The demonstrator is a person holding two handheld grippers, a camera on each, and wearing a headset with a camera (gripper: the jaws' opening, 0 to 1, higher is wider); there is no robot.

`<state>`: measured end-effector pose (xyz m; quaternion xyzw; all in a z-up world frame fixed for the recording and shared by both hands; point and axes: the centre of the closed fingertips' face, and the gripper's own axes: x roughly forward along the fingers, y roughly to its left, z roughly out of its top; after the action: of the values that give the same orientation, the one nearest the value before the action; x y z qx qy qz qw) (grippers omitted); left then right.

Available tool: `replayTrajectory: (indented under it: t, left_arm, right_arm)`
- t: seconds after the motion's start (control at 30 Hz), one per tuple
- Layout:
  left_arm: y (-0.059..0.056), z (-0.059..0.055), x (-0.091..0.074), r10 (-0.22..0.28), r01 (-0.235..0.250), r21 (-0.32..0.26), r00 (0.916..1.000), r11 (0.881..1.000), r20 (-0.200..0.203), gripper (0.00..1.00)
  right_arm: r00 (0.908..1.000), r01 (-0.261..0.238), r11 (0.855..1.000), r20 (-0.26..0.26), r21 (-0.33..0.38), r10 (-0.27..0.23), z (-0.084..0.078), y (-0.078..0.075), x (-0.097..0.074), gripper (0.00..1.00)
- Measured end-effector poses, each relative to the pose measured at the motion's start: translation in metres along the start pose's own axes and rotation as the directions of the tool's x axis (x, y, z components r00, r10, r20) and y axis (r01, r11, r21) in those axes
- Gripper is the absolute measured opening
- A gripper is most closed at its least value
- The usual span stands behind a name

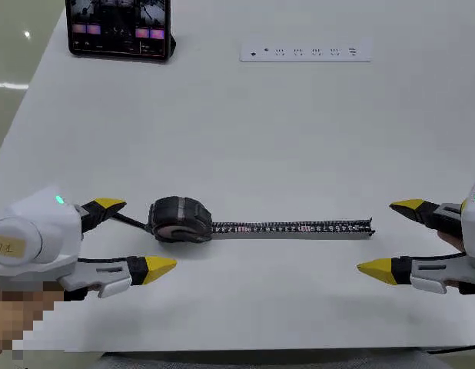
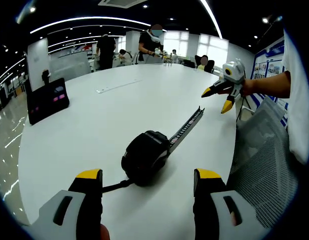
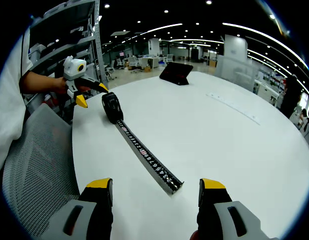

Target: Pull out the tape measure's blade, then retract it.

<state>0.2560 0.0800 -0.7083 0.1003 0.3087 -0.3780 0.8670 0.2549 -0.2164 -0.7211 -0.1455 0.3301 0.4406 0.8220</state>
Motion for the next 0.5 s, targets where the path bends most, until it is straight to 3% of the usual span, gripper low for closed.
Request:
replayTrajectory:
  t: [0.5]
  left_arm:
    - [-0.0058,-0.0001,-0.0094,0.012,-0.011,-0.037,0.9992,0.999,0.038,0.73]
  right_arm:
    - [0.9998,0.003,1.000,0.022,0.012,-0.003,-0.0001,0.0073,-0.0047,0.71]
